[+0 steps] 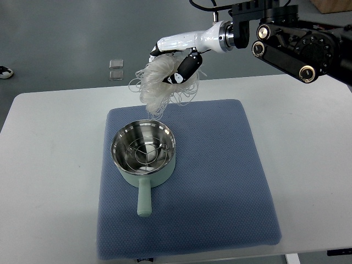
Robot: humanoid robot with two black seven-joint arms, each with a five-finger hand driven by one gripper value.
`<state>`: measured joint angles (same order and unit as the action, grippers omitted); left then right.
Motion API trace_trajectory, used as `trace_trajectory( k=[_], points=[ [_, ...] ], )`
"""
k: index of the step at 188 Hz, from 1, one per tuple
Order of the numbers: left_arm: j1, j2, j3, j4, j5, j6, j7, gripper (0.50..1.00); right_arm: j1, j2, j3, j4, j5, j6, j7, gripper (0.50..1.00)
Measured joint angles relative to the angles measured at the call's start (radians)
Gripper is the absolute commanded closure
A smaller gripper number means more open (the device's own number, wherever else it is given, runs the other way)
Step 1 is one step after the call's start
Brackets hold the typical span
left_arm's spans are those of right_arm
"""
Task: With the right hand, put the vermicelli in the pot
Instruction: 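Lift the vermicelli with the right hand and carry it over the pot, then lower the vermicelli into the steel pot and open the right hand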
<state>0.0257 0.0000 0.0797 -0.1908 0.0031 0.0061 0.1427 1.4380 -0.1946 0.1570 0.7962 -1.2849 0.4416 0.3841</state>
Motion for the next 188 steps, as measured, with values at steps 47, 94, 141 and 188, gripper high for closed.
trace_trajectory(
  k=[47, 94, 141, 188],
  points=[
    [0.0, 0.0, 0.0, 0.0, 0.0, 0.0, 0.0, 0.5, -0.037, 0.094, -0.009, -0.001, -0.005, -0.002, -0.003, 1.0],
    [0.0, 0.0, 0.0, 0.0, 0.0, 0.0, 0.0, 0.5, -0.083, 0.143, -0.011, -0.008, -0.015, -0.007, -0.006, 1.0],
    [0.0, 0.0, 0.0, 0.0, 0.0, 0.0, 0.0, 0.5, -0.137, 0.146, -0.01, -0.013, -0.01, -0.011, -0.008, 0.75],
    [0.0, 0.0, 0.0, 0.0, 0.0, 0.0, 0.0, 0.5, -0.162, 0.145, -0.006, -0.019, 0.002, -0.007, -0.01, 0.671]
  ],
)
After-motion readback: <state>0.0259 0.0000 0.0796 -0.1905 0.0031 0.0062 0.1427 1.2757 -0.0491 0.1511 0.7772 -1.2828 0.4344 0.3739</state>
